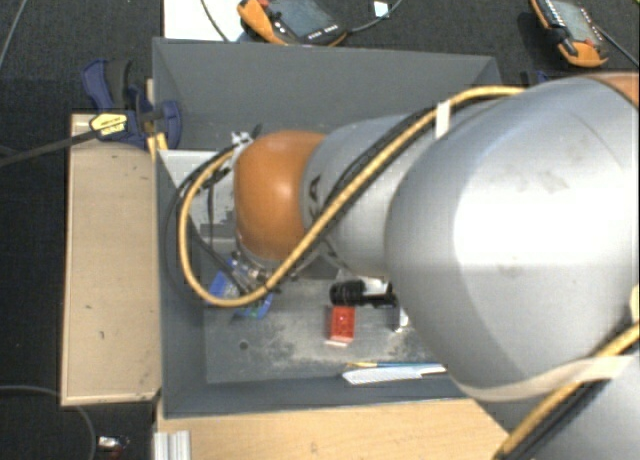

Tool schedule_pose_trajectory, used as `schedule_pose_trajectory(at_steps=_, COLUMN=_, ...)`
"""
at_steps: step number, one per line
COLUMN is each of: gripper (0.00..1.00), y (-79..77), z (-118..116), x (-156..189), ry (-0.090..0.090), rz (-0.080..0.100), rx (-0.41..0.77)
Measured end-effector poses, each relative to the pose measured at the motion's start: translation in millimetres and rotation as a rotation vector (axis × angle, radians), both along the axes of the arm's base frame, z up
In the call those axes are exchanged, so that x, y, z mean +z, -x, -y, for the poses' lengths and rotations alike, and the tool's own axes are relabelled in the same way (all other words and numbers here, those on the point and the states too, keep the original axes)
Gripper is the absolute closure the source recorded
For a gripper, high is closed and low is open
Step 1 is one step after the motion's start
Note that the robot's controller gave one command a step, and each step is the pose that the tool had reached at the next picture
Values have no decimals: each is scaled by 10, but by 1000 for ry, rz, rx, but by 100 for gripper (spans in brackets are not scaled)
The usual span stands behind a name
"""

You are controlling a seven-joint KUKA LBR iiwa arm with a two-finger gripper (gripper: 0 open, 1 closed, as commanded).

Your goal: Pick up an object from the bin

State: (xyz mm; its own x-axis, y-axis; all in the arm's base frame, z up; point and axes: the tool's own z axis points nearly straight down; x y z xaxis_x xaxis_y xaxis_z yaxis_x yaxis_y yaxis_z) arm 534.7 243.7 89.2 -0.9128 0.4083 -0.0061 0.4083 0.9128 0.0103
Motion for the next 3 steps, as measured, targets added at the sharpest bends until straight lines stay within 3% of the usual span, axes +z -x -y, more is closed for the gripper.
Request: schedule_pose_trajectory(at_steps=3, gripper=100, y=-4, z=1, x=458, ry=-1, rz=2, rx=1)
